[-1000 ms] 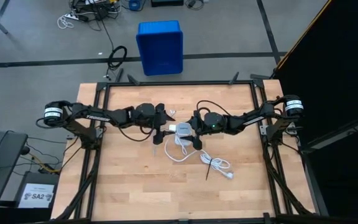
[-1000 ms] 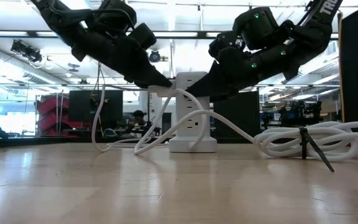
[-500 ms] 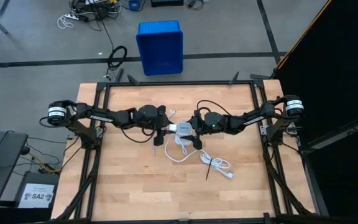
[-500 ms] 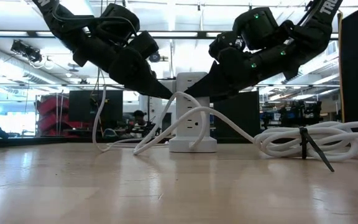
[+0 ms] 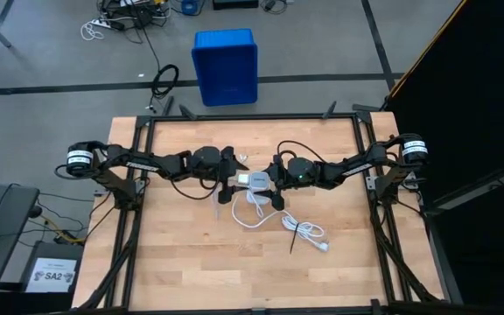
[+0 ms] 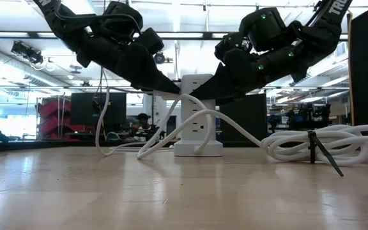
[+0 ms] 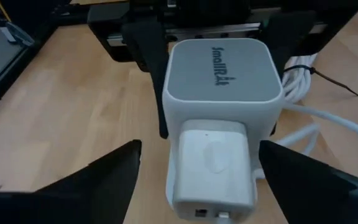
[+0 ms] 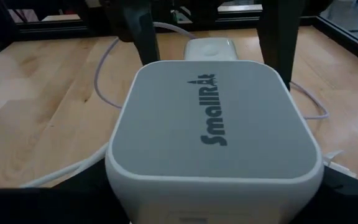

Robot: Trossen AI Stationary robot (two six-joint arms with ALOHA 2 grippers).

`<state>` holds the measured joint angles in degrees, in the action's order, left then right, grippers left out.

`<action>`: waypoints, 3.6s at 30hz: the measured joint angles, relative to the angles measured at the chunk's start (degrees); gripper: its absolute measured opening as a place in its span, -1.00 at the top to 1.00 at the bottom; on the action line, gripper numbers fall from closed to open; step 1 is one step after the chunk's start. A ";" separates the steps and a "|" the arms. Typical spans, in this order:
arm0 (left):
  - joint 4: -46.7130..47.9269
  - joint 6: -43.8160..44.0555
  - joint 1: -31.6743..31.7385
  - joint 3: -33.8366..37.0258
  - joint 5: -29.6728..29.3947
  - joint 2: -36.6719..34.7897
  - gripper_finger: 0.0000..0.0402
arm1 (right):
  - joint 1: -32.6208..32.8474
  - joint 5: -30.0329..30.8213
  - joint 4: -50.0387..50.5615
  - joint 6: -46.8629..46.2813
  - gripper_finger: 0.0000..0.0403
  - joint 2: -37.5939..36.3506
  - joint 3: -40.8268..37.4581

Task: Insert USB
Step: Remove the white charger adapter from the white outlet extension, then remove the white charger cable from the white charger adapter

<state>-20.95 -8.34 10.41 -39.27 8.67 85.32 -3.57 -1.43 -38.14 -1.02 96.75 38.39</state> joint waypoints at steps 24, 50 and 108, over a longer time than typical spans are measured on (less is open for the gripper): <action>15.44 -0.26 0.14 0.30 -2.55 -3.43 0.39 | 0.04 1.64 0.67 -0.44 -0.31 -0.04 0.02; 14.08 -1.59 -1.72 0.24 -1.16 -13.52 0.39 | 0.07 0.99 0.99 -2.56 -0.71 -3.02 -0.13; -8.50 -50.13 -25.54 0.24 -60.37 -5.22 0.30 | 1.01 0.42 2.69 -12.81 0.46 4.52 19.96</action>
<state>-29.45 -58.47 -15.13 -39.03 -51.70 80.09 -2.57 -1.01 -35.44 -13.83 101.27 58.35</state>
